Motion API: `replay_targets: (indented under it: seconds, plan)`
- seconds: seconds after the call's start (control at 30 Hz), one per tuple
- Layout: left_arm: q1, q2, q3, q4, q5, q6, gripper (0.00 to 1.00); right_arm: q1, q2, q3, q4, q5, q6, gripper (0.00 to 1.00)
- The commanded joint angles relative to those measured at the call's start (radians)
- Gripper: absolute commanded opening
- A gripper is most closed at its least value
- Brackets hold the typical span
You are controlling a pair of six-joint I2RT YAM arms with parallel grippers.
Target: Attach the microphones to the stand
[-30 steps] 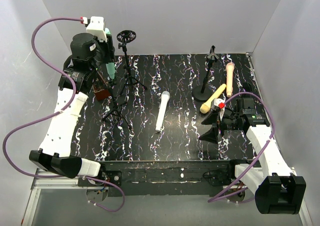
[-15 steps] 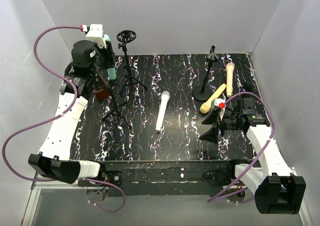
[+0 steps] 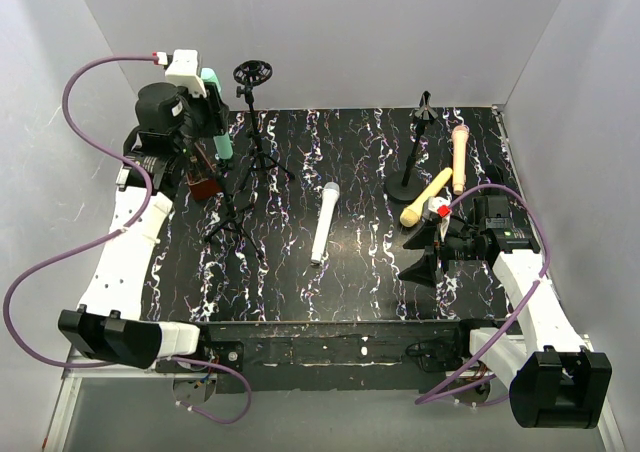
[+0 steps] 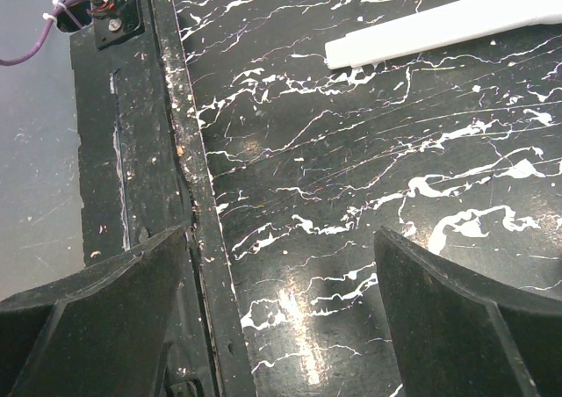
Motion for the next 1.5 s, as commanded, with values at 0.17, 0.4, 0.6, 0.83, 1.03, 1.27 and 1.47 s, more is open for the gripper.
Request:
replay_targets:
  seconds: [0.17, 0.4, 0.6, 0.83, 1.03, 1.27, 1.47]
  plan:
    - [0.01, 0.079, -0.022, -0.257, 0.062, 0.039, 0.0, -0.007, -0.001, 0.038, -0.021, -0.023, -0.02, 0.94]
    - [0.01, 0.088, -0.056, -0.272, 0.073, 0.048, 0.0, -0.007, 0.004, 0.038, -0.024, -0.023, -0.023, 0.95]
    - [0.01, 0.085, -0.085, -0.27, 0.072, 0.049, 0.0, -0.007, 0.008, 0.04, -0.029, -0.021, -0.026, 0.94]
    - [0.01, 0.088, -0.038, -0.284, 0.058, 0.005, 0.0, -0.008, 0.007, 0.04, -0.031, -0.021, -0.029, 0.94]
    - [0.01, 0.079, 0.032, -0.293, 0.044, -0.043, 0.49, -0.008, 0.007, 0.04, -0.037, -0.023, -0.034, 0.94]
    - [0.01, 0.048, 0.062, -0.293, 0.053, -0.075, 0.97, -0.008, 0.007, 0.042, -0.044, -0.021, -0.042, 0.95]
    - [0.01, -0.012, 0.053, -0.27, 0.058, -0.084, 0.98, -0.008, 0.005, 0.042, -0.046, -0.021, -0.048, 0.94]
